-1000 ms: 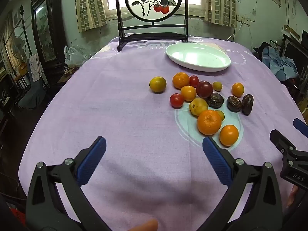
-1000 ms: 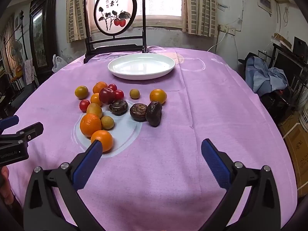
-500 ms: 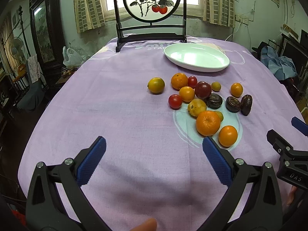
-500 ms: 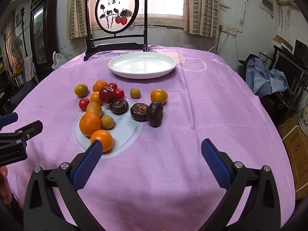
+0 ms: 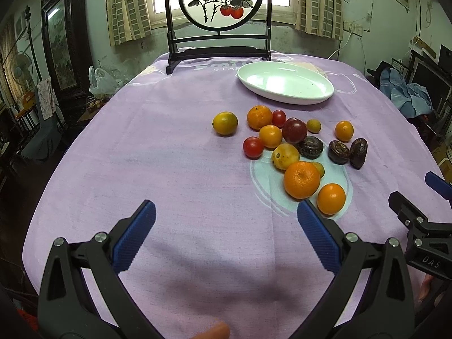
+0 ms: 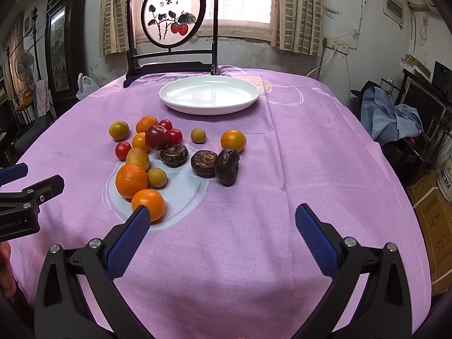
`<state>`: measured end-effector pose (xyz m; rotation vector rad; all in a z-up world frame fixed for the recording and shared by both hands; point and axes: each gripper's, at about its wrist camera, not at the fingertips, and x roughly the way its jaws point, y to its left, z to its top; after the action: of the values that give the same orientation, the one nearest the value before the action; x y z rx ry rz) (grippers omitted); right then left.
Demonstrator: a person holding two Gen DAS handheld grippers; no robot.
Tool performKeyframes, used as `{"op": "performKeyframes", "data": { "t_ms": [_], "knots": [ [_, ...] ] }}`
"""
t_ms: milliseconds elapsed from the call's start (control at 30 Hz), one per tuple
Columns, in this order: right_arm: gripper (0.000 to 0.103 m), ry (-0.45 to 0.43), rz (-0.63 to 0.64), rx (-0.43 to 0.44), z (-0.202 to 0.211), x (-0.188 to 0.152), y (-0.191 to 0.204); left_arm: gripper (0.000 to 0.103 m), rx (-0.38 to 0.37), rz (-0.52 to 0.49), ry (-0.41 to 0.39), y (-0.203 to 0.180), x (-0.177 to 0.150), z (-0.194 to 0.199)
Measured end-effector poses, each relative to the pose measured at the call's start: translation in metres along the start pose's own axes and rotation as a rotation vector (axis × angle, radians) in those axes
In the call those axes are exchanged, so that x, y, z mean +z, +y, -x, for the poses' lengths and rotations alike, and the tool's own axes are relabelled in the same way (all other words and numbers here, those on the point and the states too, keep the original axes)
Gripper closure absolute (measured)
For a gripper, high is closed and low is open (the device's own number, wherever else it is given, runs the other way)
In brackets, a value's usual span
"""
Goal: Organize fruits
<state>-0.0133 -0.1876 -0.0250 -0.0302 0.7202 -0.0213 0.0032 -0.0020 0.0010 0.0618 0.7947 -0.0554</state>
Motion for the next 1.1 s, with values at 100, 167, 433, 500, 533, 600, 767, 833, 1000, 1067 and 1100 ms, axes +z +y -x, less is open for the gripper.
{"op": "performKeyframes", "data": {
  "t_ms": [100, 167, 433, 500, 533, 600, 767, 833, 1000, 1067, 1100],
  "knots": [
    [0.001, 0.000, 0.000, 0.000, 0.0002, -0.0002, -0.0002, 0.002, -0.003, -0.003, 0.000, -0.0002, -0.0001, -0.0001],
    [0.001, 0.000, 0.000, 0.001, 0.0001, -0.0003, -0.0002, 0.002, -0.005, -0.008, -0.005, -0.0009, -0.0004, 0.0005],
    [0.001, 0.002, 0.007, -0.001, 0.0009, -0.0022, -0.0004, 0.002, -0.006, -0.016, -0.013, -0.0024, -0.0016, 0.0024],
    [0.001, 0.001, 0.009, -0.003, 0.0008, -0.0021, 0.0000, 0.002, -0.002, -0.016, -0.016, -0.0022, -0.0017, 0.0033],
    [0.001, 0.000, 0.010, -0.004, 0.0008, -0.0022, 0.0000, 0.002, 0.001, -0.018, -0.020, -0.0022, -0.0018, 0.0036],
    [0.001, 0.003, 0.013, -0.003, 0.0007, -0.0023, 0.0001, 0.002, 0.000, -0.021, -0.022, -0.0028, -0.0015, 0.0044],
    [0.001, 0.003, 0.026, -0.006, 0.0016, -0.0041, 0.0024, 0.002, -0.001, -0.022, -0.022, -0.0034, -0.0018, 0.0046],
    [0.001, 0.003, 0.027, -0.005, 0.0023, -0.0041, 0.0025, 0.002, -0.004, -0.021, -0.022, -0.0035, -0.0017, 0.0046],
    [0.001, 0.002, 0.029, -0.003, 0.0027, -0.0043, 0.0034, 0.002, -0.004, -0.021, -0.023, -0.0035, -0.0018, 0.0047],
    [0.001, 0.002, 0.033, -0.006, 0.0026, -0.0048, 0.0041, 0.002, -0.002, -0.023, -0.022, -0.0036, -0.0018, 0.0046],
    [0.001, 0.003, 0.035, -0.005, 0.0023, -0.0045, 0.0044, 0.002, -0.002, -0.023, -0.022, -0.0037, -0.0018, 0.0046]
  ]
}}
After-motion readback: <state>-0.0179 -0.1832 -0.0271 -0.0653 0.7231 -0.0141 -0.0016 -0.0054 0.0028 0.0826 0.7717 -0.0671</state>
